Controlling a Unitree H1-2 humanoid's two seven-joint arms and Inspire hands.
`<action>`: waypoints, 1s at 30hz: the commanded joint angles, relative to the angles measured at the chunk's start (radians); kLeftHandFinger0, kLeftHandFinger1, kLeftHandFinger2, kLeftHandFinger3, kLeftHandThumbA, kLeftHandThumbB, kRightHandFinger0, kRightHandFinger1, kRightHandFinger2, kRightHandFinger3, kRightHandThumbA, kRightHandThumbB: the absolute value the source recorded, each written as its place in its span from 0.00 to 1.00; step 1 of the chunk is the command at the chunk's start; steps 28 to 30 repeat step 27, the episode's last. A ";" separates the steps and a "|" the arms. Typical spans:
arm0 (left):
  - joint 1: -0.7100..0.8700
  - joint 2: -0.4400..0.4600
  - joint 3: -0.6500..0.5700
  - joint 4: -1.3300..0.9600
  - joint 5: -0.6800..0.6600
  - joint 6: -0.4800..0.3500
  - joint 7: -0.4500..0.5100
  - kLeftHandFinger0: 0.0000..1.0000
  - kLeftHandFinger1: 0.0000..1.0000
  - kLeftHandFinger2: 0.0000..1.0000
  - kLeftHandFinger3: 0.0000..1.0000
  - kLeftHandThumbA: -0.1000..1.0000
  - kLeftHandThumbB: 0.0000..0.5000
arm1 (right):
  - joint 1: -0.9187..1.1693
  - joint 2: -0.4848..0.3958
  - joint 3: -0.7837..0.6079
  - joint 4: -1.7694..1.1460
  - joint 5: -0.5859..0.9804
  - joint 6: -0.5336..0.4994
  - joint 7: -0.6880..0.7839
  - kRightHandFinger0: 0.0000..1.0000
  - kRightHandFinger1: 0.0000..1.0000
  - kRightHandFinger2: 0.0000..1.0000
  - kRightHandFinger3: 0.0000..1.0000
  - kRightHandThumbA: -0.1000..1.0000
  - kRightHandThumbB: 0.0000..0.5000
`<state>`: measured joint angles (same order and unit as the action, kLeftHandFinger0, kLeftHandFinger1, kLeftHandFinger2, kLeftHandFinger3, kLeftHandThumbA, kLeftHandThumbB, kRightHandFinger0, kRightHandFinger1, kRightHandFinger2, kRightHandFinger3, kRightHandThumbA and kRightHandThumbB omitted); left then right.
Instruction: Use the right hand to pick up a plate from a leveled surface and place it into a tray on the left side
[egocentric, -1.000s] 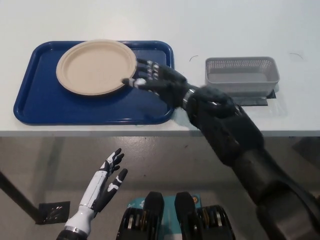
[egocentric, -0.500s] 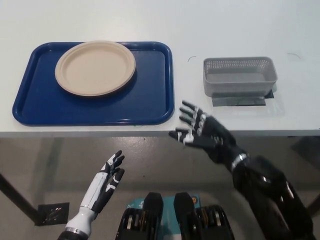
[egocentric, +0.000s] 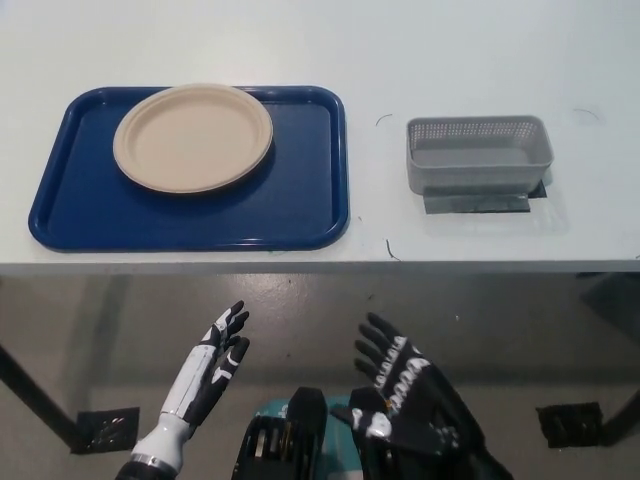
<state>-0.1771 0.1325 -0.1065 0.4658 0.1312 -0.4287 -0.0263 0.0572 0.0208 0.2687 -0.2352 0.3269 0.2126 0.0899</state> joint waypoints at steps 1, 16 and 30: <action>-0.066 0.007 0.002 -0.005 -0.011 -0.041 0.010 1.00 1.00 1.00 1.00 0.95 0.48 | 0.078 -0.011 -0.185 -0.383 -0.356 -0.683 -0.033 1.00 1.00 1.00 1.00 1.00 0.75; -0.081 -0.002 0.014 0.010 -0.021 -0.041 0.025 1.00 1.00 1.00 1.00 0.94 0.48 | -0.120 -0.249 -0.270 0.526 -0.248 -0.632 -0.076 1.00 1.00 1.00 1.00 1.00 0.73; -0.103 0.008 0.019 0.002 -0.016 -0.041 0.026 1.00 1.00 1.00 1.00 0.95 0.43 | -0.202 -0.280 -0.235 0.608 -0.301 -0.609 -0.064 1.00 1.00 1.00 1.00 1.00 0.69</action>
